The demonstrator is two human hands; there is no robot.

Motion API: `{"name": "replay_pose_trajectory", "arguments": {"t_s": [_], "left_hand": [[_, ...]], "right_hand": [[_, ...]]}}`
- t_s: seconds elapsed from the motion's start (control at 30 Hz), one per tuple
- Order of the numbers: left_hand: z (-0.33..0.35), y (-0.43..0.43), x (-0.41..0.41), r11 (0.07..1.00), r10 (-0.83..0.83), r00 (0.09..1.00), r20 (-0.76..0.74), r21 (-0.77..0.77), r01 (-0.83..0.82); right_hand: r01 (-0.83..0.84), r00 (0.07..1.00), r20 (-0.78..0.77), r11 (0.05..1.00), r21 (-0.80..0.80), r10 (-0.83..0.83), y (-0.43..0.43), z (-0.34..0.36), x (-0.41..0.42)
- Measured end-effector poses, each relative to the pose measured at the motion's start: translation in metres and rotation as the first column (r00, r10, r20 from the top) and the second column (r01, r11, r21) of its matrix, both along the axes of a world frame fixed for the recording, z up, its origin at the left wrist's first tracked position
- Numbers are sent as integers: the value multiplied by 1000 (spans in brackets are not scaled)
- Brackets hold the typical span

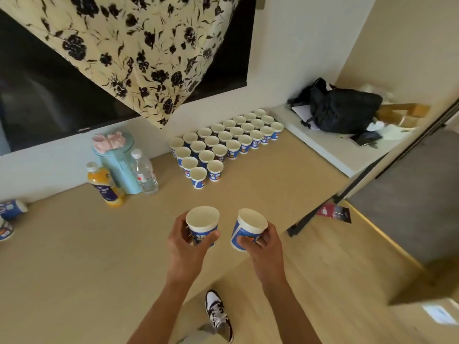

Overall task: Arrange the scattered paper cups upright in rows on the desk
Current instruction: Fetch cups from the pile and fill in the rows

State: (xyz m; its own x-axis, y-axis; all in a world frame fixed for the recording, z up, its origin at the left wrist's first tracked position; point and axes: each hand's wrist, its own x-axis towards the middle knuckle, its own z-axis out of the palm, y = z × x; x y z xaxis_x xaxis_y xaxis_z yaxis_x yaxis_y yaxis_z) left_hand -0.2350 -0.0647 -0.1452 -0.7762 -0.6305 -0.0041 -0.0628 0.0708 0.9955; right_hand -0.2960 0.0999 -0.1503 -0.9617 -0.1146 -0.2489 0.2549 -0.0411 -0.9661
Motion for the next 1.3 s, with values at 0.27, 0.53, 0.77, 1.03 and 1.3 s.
{"name": "replay_pose_trajectory", "arguments": {"t_s": [0.27, 0.53, 0.77, 1.03, 1.3], "left_hand": [[-17, -1, -114, 995, 44, 999, 20, 90, -46], [-14, -6, -168, 977, 168, 983, 71, 118, -176], [-7, 11, -200, 957, 276, 948, 160, 42, -286], [-7, 45, -248, 878, 476, 857, 196, -42, -478], [-14, 63, -275, 806, 586, 788, 189, -45, -590]], "right_hand": [[-70, 997, 24, 992, 101, 67, -2, -17, -120], [-215, 976, 53, 966, 140, 210, -22, -38, -197], [-377, 925, 113, 915, 144, 363, -39, -66, -271], [-510, 860, 86, 845, 158, 503, -62, -100, -358], [-647, 751, 33, 726, 234, 659, -88, -146, -411]]}}
